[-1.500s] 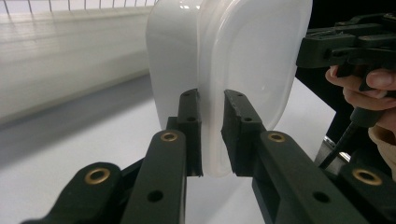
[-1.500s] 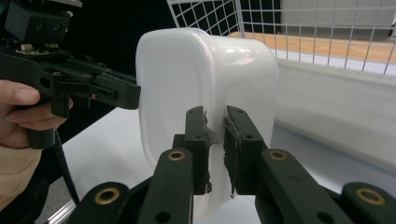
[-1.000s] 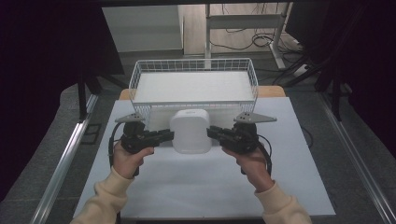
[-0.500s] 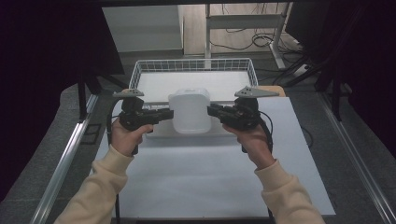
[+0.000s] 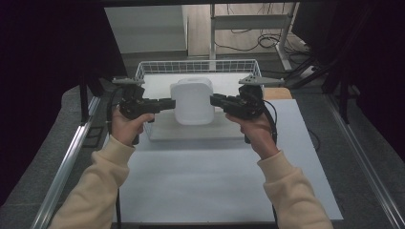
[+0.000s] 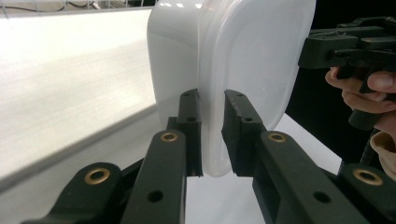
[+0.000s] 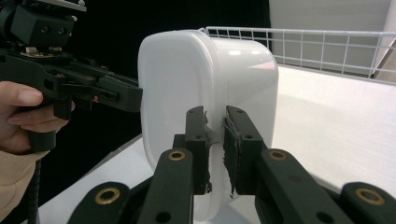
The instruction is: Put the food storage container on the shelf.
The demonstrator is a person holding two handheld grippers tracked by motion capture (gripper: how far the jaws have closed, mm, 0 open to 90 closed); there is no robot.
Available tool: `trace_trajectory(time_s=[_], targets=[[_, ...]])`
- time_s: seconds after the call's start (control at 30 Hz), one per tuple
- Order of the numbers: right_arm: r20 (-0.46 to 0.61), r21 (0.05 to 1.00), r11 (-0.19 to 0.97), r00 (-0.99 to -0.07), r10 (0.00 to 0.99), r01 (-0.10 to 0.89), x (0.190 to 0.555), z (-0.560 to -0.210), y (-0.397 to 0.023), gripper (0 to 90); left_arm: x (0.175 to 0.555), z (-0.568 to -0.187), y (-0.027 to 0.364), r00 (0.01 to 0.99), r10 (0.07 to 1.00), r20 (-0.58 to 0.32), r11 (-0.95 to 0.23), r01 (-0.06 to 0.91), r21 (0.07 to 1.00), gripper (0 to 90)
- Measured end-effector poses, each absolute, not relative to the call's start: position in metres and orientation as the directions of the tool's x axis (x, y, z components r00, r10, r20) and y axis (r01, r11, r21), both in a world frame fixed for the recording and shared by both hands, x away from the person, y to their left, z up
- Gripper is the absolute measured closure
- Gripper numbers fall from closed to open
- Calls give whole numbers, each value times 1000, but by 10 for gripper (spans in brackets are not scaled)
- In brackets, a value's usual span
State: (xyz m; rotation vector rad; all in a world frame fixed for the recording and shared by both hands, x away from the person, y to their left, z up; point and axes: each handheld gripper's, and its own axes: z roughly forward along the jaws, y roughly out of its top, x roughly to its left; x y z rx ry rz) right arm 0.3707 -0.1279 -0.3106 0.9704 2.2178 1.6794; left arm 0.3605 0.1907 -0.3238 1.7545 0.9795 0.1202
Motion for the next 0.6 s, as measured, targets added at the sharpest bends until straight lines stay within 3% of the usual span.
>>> trace_trajectory(time_s=[0.6], targets=[[318, 894, 78, -748, 583, 441, 425, -277, -132, 795, 412, -280, 190, 655, 658, -371, -117, 576, 809, 784]])
